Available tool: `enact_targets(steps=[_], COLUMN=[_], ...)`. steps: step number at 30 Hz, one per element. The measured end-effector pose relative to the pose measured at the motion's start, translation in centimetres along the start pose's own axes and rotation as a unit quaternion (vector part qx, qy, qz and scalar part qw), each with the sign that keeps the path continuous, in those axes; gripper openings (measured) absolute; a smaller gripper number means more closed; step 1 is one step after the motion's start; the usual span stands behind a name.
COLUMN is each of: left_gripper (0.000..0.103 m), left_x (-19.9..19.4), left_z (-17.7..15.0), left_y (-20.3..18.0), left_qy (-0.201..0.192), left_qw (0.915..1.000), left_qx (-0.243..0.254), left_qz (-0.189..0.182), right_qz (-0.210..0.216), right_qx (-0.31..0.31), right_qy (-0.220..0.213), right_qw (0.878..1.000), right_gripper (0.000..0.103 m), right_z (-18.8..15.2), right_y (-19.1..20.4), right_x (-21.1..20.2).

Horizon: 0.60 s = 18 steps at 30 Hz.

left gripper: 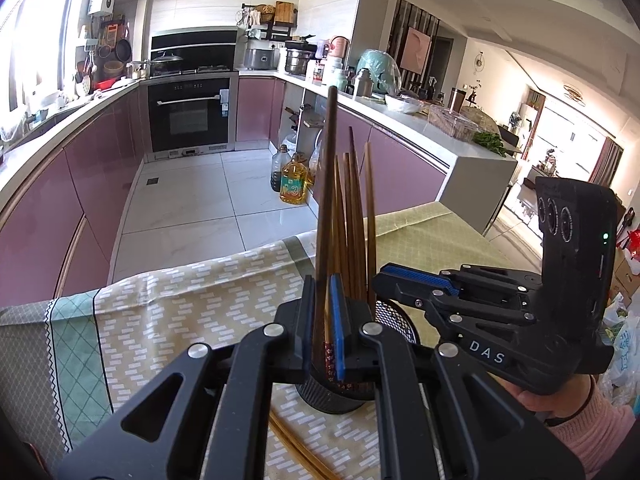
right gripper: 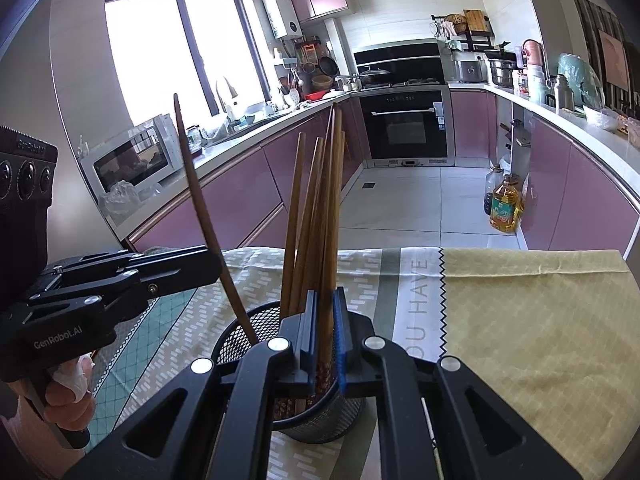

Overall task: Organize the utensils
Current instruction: 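Lower the chopstick into the mesh cup with the right tool while the left tool lowers its own, then open the right tool to release the chopstick while the left tool releases its chopstick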

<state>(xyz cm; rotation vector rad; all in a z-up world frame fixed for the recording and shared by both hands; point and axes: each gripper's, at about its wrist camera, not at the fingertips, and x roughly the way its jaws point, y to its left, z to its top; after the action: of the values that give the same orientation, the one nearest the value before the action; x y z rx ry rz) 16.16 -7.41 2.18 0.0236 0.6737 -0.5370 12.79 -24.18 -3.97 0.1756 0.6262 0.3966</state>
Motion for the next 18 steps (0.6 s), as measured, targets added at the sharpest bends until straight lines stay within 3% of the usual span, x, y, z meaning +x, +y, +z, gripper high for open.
enact_targets(steps=[4,10,16,18], left_gripper=[0.008,0.009,0.028,0.044], left_x=[0.4,0.2,-1.6,-2.6], left_z=[-0.2,-0.9,-2.0,-2.7], left_y=[0.4,0.8,1.2,1.5], left_qy=[0.002,-0.004,-0.029,-0.041], left_qw=[1.0000,0.9999,0.9992,0.9983], left_qx=[-0.006,-0.015,-0.021,-0.024], left_qz=[0.000,0.003,0.020,0.036], right_qz=[0.001,-0.001,0.008,0.016], right_qx=[0.001,-0.002,-0.009,-0.016], right_qy=[-0.001,-0.005,-0.016,-0.023], right_qw=[1.000,1.000,1.000,0.999], right_gripper=[0.008,0.017,0.026,0.031], right_z=[0.0,0.0,-0.4,-0.7], right_y=[0.0,0.1,0.7,1.1], right_x=[-0.1,-0.4,-1.7,-2.6])
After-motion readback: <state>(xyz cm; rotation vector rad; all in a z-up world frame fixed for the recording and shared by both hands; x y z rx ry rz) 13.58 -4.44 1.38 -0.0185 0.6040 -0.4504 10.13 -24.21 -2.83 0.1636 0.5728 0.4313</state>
